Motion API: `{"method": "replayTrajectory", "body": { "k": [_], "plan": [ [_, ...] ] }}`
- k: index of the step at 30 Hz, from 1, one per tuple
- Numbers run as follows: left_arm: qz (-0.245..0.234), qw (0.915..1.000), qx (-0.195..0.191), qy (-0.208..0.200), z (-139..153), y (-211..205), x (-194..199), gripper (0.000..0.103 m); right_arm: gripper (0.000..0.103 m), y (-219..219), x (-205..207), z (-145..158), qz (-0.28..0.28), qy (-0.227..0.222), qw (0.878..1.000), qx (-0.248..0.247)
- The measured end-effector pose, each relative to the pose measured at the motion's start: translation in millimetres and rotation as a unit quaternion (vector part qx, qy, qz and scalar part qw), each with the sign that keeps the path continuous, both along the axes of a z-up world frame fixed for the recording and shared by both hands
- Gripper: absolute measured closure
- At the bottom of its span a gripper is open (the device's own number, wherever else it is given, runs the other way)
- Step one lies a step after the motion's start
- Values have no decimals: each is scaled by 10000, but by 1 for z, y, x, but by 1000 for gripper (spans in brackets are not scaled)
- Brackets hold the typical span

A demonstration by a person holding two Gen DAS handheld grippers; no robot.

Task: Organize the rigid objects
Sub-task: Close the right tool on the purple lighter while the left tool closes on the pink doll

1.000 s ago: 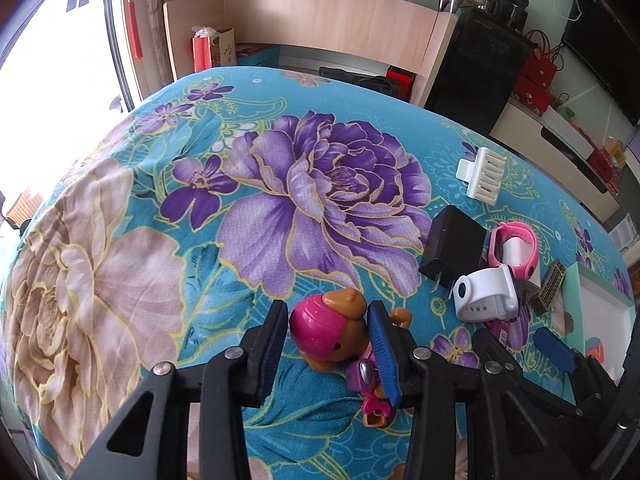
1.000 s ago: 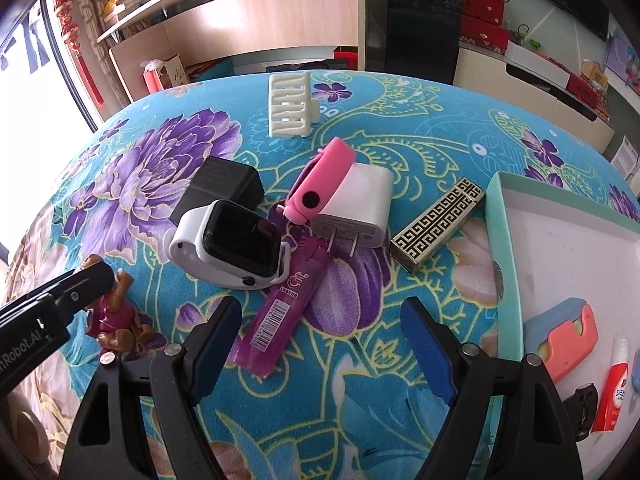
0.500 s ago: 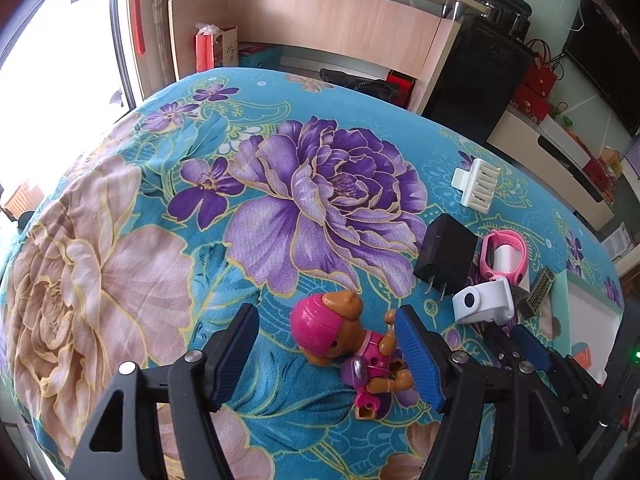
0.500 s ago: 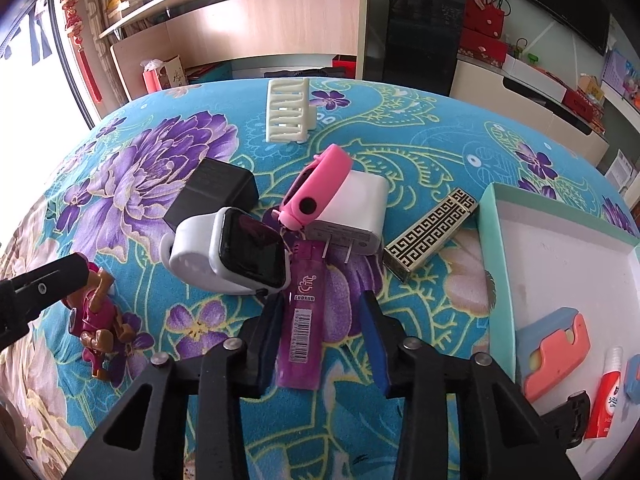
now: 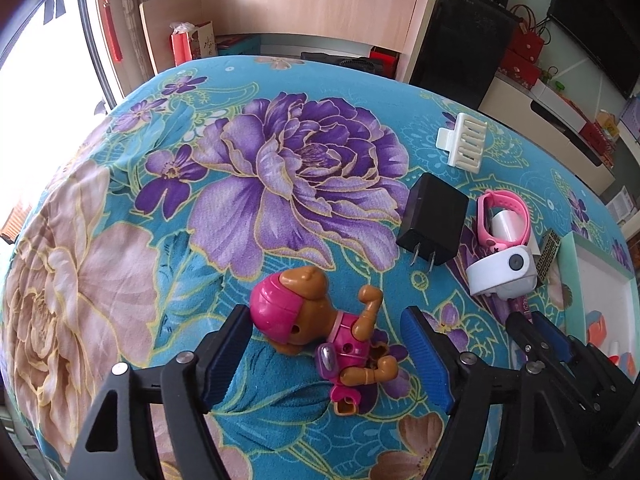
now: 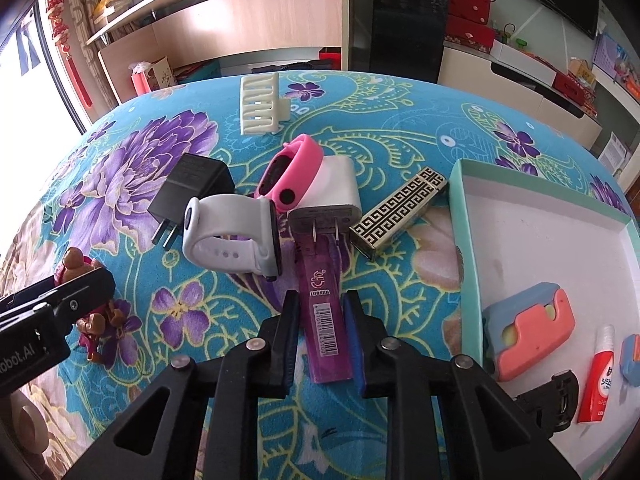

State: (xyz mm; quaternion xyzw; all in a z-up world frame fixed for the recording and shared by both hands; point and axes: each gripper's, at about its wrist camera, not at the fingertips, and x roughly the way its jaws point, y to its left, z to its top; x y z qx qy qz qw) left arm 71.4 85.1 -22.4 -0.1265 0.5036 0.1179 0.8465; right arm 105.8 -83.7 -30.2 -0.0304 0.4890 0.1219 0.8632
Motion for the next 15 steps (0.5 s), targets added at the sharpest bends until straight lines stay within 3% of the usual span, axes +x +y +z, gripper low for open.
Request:
{"method": "replayTrajectory", "body": {
  "k": [10, 12, 15],
  "plan": [
    [36, 9997, 217, 129, -12, -2, 5, 24, 83, -7, -9, 2, -3, 120, 9999, 76],
    [39, 9997, 217, 106, -11, -2, 5, 31, 83, -10, -11, 2, -15, 149, 9998, 126],
    [40, 9998, 195, 52, -9, -1, 4, 32, 83, -10, -12, 3, -9, 163, 9998, 152]
  ]
}}
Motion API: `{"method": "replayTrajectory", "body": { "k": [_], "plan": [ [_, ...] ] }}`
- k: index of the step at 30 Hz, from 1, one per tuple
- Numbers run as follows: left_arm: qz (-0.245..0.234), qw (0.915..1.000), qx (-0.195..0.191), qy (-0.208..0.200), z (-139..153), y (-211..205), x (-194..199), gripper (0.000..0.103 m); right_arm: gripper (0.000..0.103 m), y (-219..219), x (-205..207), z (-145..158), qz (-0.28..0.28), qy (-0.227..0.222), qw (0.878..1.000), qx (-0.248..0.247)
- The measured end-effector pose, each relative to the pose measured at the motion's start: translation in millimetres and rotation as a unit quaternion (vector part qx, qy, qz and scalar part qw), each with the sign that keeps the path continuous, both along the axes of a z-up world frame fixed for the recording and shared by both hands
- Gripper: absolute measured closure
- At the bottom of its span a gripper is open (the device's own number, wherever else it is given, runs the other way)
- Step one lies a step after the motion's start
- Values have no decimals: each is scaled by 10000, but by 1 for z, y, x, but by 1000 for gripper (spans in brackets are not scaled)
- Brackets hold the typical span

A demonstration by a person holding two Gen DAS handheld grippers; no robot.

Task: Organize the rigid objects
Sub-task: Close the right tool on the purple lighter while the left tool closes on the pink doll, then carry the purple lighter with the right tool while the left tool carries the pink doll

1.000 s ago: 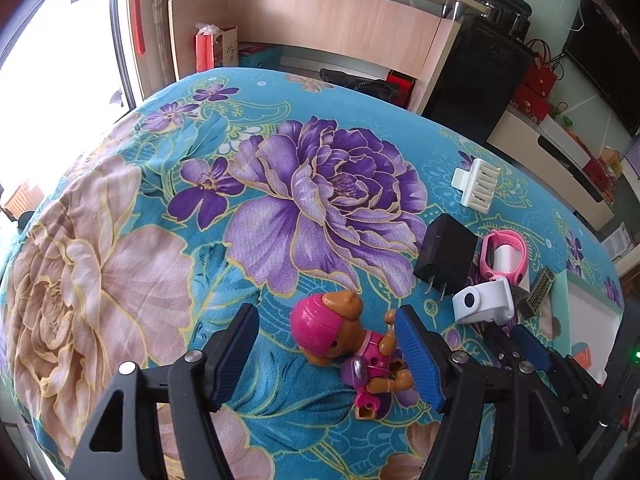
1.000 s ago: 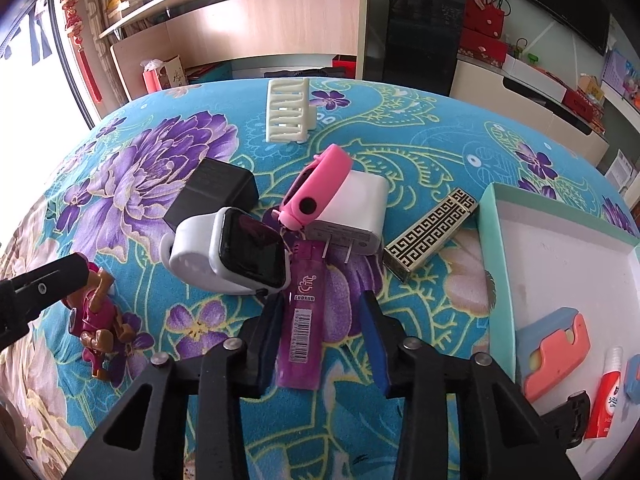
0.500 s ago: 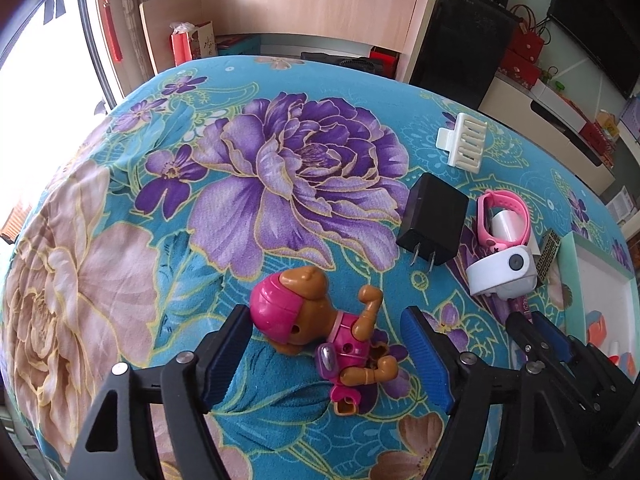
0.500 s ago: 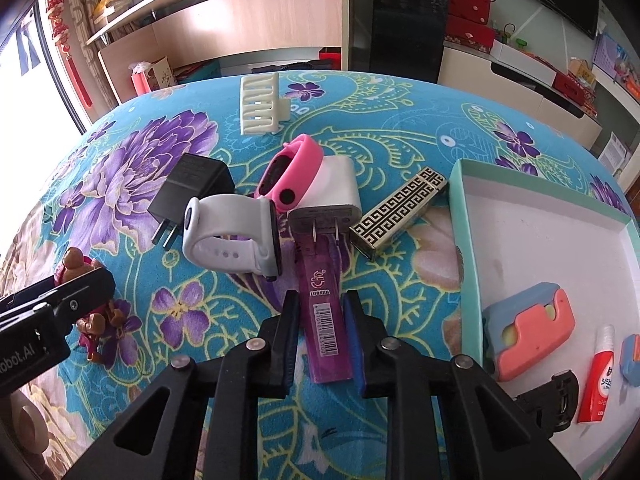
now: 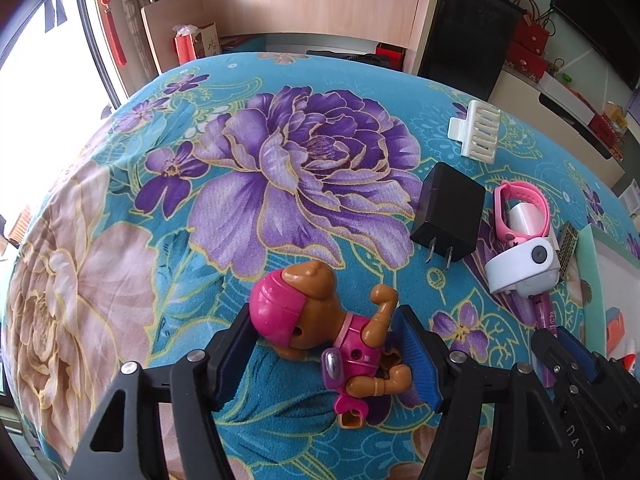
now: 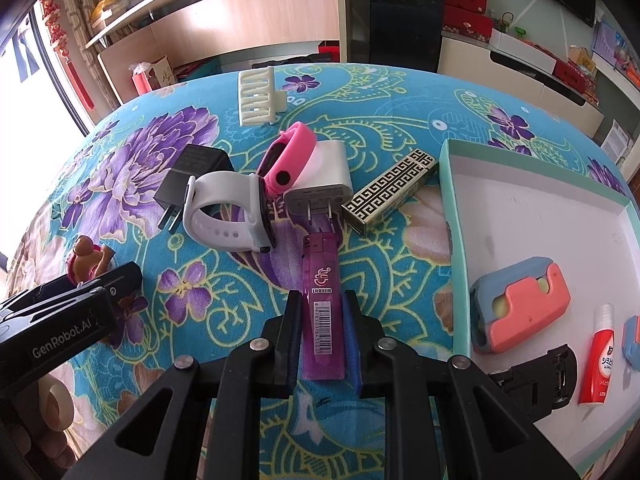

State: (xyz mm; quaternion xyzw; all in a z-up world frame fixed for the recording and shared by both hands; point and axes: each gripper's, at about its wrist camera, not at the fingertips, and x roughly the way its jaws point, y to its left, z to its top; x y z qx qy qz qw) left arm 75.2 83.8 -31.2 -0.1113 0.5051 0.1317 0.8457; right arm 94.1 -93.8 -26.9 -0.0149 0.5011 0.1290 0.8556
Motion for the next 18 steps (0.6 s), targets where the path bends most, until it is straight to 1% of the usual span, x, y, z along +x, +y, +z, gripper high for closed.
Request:
{"method": "replayTrajectory", "body": {
  "k": [5, 6, 10, 18],
  "plan": [
    [-31, 9999, 11, -142, 9, -2, -2, 33, 83, -3, 1, 3, 10, 43, 9997, 223],
    [-34, 9998, 13, -180, 11, -2, -3, 35, 83, -4, 0, 6, 7, 13, 9997, 243],
    [-61, 9994, 19, -325, 21, -3, -6, 35, 83, -8, -2, 16, -23, -110, 9993, 362],
    [-93, 9978, 82, -652, 44, -6, -14, 35, 83, -20, -2, 29, -189, -285, 9984, 448]
  ]
}}
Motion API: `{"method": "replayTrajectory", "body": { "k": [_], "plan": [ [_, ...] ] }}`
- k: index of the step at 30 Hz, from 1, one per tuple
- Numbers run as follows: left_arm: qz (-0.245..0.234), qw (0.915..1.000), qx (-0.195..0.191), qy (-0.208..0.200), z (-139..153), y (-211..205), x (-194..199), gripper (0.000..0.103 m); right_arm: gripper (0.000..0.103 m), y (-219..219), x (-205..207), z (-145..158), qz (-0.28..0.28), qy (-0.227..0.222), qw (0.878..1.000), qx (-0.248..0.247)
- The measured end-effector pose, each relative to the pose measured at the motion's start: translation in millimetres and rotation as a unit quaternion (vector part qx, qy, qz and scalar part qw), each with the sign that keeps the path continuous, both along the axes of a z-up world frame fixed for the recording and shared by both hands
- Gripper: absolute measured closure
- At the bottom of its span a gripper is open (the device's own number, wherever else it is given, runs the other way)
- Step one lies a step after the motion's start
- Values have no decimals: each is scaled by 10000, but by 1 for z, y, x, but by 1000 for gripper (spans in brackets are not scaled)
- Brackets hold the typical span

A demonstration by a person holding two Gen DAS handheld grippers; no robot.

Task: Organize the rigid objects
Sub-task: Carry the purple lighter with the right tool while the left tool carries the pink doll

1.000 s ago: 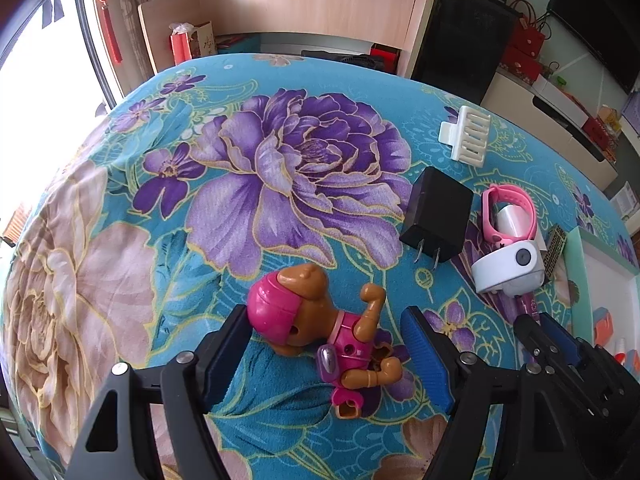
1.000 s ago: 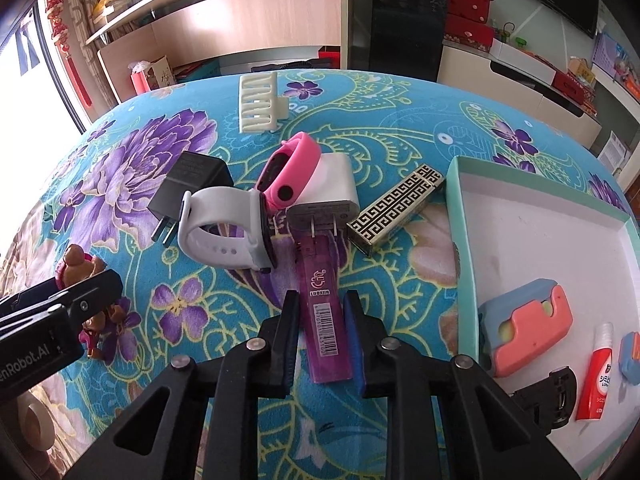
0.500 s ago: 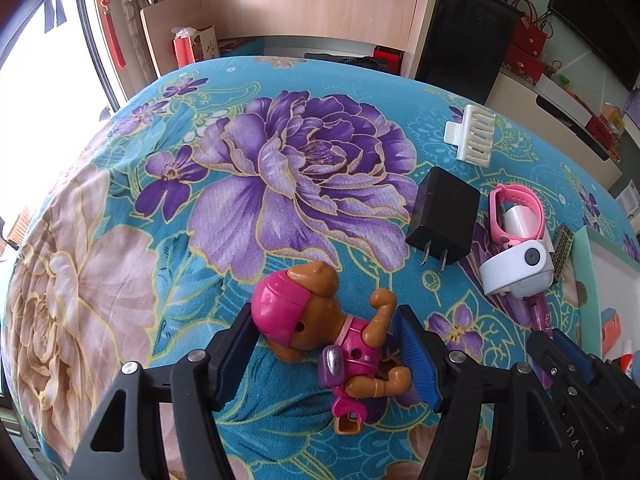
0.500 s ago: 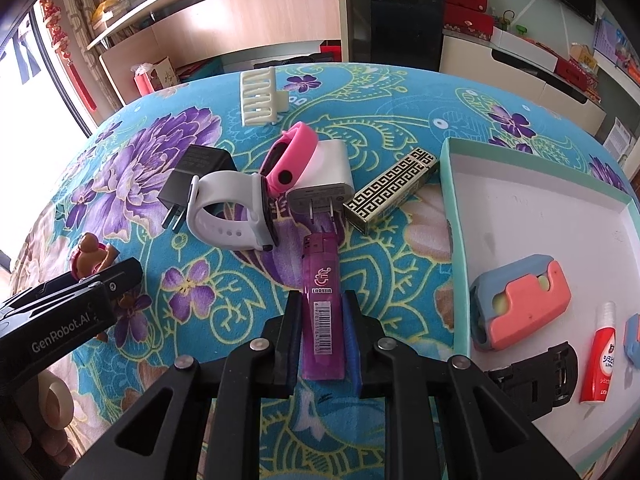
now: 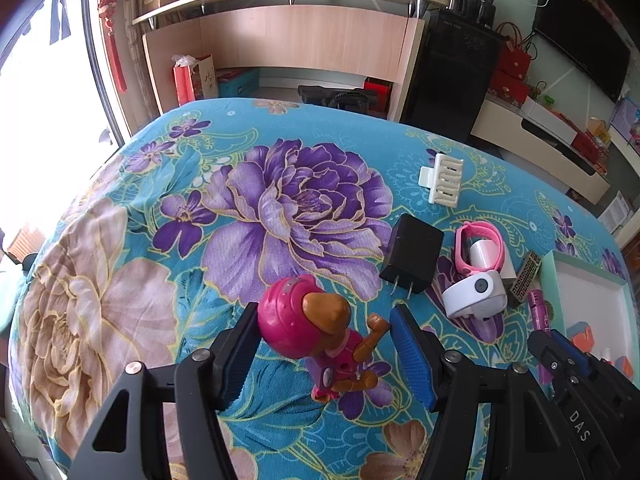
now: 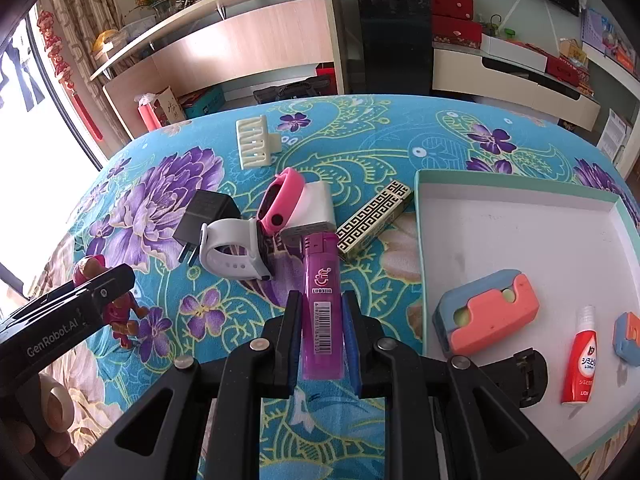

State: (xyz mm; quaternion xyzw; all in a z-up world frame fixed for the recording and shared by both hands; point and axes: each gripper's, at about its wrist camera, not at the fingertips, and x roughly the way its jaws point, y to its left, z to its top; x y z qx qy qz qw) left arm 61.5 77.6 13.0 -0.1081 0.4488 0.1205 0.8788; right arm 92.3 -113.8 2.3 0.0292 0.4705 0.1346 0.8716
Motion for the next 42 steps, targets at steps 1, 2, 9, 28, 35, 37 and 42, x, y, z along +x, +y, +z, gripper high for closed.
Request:
{"method": "replayTrajectory", "body": {
  "k": [1, 2, 9, 28, 35, 37, 42],
  "plan": [
    [-13, 10000, 9, -44, 3, -1, -1, 35, 83, -1, 0, 1, -21, -19, 10000, 8],
    [-33, 10000, 14, -78, 6, -3, -2, 35, 83, -3, 0, 3, -40, -37, 10000, 14],
    [-137, 9994, 113, -296, 23, -13, -6, 35, 83, -15, -2, 13, -163, -171, 9996, 126],
    [-1053, 9932, 236, -426, 44, -83, 7, 35, 83, -90, 4, 28, -1017, -363, 9941, -36],
    [-1570, 9862, 373, -379, 54, -125, 17, 35, 83, -132, 6, 24, -1518, -292, 9879, -125],
    [-1741, 9832, 424, -355, 56, -139, 20, 35, 83, -143, 5, 24, -1652, -276, 9858, -142],
    [-2161, 9742, 542, -365, 61, -176, 30, 35, 83, -170, 4, 20, -2028, -220, 9789, -141]
  ]
}}
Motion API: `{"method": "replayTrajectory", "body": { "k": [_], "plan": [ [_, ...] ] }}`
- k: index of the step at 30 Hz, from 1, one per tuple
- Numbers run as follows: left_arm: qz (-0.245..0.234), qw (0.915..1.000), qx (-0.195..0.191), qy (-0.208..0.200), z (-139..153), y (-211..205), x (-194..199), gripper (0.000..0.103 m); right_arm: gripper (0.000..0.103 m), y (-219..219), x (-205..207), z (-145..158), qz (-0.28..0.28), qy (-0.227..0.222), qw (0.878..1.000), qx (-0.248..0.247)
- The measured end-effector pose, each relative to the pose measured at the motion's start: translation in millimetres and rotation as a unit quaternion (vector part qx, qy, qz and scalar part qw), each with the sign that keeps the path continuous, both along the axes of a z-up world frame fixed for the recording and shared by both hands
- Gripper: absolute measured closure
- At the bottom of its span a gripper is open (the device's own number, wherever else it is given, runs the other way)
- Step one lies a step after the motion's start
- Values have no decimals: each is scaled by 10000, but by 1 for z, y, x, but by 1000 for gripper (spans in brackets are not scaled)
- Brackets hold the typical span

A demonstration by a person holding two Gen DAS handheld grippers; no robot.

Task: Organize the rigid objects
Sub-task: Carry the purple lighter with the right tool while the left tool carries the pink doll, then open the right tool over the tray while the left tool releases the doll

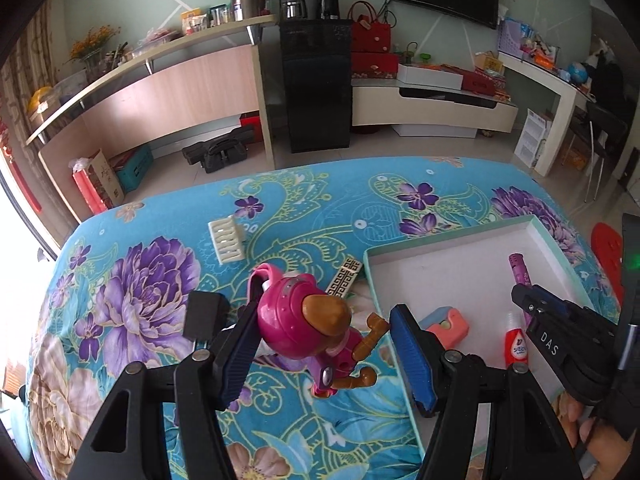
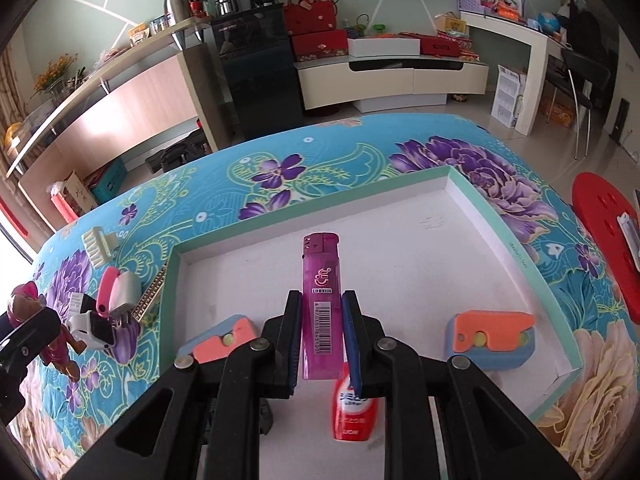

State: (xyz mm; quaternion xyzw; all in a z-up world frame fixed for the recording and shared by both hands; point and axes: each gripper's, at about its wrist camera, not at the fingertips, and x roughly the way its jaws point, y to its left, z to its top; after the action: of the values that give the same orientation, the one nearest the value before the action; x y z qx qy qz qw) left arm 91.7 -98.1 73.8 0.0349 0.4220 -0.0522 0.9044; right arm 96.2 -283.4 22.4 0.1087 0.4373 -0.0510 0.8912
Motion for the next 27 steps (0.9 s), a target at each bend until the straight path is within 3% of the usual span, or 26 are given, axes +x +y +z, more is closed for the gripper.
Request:
{"method": "replayTrajectory", "body": {
  "k": [7, 14, 24, 27],
  "plan": [
    [-496, 9987, -14, 109, -8, -51, 27, 35, 83, -43, -6, -9, -632, 91, 9979, 139],
    [-664, 9969, -38, 417, -35, -81, 52, 35, 83, -58, -8, -12, -845, 67, 9961, 258],
    [-484, 9968, -20, 635, -58, -82, 68, 33, 83, -56, -6, -15, -803, 110, 9964, 254],
    [-456, 9968, -84, 657, -60, -80, 66, 27, 83, -55, -5, -15, -793, 121, 9965, 255]
  ]
}}
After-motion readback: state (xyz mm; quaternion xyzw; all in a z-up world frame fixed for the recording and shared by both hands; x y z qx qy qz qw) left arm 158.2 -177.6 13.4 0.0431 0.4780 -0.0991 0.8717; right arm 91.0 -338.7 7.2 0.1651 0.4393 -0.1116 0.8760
